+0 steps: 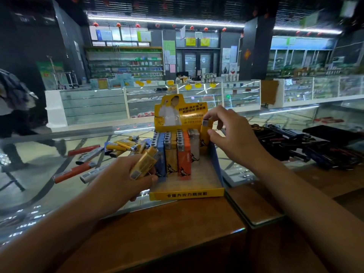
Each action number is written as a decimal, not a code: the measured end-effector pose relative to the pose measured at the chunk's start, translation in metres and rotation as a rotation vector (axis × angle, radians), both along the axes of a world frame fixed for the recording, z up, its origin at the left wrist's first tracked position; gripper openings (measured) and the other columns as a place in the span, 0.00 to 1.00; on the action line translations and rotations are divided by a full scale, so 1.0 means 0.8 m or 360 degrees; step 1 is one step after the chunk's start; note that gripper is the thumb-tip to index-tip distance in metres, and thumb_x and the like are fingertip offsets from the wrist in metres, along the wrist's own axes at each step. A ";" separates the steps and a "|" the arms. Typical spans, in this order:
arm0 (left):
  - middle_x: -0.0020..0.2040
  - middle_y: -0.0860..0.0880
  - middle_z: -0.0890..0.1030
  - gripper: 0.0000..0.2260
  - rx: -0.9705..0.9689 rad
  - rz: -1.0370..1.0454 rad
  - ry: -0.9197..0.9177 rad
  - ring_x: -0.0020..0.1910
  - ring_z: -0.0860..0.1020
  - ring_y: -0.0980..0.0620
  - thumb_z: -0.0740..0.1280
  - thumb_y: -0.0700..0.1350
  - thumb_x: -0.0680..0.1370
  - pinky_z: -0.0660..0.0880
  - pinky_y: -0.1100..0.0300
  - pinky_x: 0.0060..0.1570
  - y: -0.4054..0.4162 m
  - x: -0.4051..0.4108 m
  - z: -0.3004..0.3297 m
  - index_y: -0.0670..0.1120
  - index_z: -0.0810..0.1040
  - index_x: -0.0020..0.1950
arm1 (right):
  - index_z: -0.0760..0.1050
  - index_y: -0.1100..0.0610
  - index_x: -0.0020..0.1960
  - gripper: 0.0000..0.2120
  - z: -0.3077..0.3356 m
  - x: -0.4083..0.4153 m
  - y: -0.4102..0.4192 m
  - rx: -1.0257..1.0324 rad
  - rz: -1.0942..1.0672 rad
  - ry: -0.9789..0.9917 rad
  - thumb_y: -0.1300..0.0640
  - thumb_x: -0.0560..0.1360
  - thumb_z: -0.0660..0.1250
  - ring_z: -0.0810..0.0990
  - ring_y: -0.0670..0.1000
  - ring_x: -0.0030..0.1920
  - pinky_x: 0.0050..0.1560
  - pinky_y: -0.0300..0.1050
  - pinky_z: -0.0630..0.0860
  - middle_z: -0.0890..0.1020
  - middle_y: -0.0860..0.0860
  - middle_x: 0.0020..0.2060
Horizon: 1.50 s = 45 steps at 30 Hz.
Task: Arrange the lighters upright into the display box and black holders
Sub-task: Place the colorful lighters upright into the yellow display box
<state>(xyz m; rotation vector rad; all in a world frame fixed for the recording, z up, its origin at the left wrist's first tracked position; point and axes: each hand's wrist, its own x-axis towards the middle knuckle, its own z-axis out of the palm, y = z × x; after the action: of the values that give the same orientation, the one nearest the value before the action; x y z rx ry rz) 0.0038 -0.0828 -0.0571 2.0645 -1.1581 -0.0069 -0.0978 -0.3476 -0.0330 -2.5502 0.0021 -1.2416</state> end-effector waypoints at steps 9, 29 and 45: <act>0.35 0.58 0.80 0.06 0.0044 0.0066 0.0009 0.30 0.77 0.58 0.71 0.50 0.76 0.74 0.65 0.30 0.000 0.001 0.001 0.51 0.77 0.42 | 0.76 0.53 0.52 0.08 0.002 0.013 0.004 -0.0262 -0.0128 0.0097 0.60 0.73 0.70 0.67 0.46 0.48 0.43 0.44 0.61 0.76 0.40 0.47; 0.31 0.51 0.75 0.06 -0.0420 -0.0082 0.0784 0.27 0.70 0.55 0.65 0.38 0.80 0.67 0.63 0.26 0.010 -0.019 0.017 0.45 0.79 0.56 | 0.69 0.50 0.68 0.20 -0.005 0.001 0.012 0.0343 0.0012 -0.0083 0.61 0.77 0.65 0.69 0.42 0.41 0.44 0.40 0.68 0.73 0.47 0.48; 0.37 0.45 0.79 0.04 -0.0398 -0.0542 0.0792 0.30 0.76 0.54 0.64 0.38 0.80 0.72 0.63 0.27 0.014 -0.026 0.024 0.37 0.75 0.48 | 0.75 0.49 0.57 0.11 0.008 -0.014 0.139 0.0375 0.0698 0.0190 0.50 0.75 0.70 0.81 0.48 0.39 0.40 0.50 0.78 0.80 0.42 0.41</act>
<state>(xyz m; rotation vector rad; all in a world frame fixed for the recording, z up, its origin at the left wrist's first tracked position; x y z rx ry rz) -0.0171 -0.0719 -0.0378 1.5093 -1.1099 -0.4875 -0.1092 -0.2363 -0.0268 -2.2539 -0.3443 -0.8653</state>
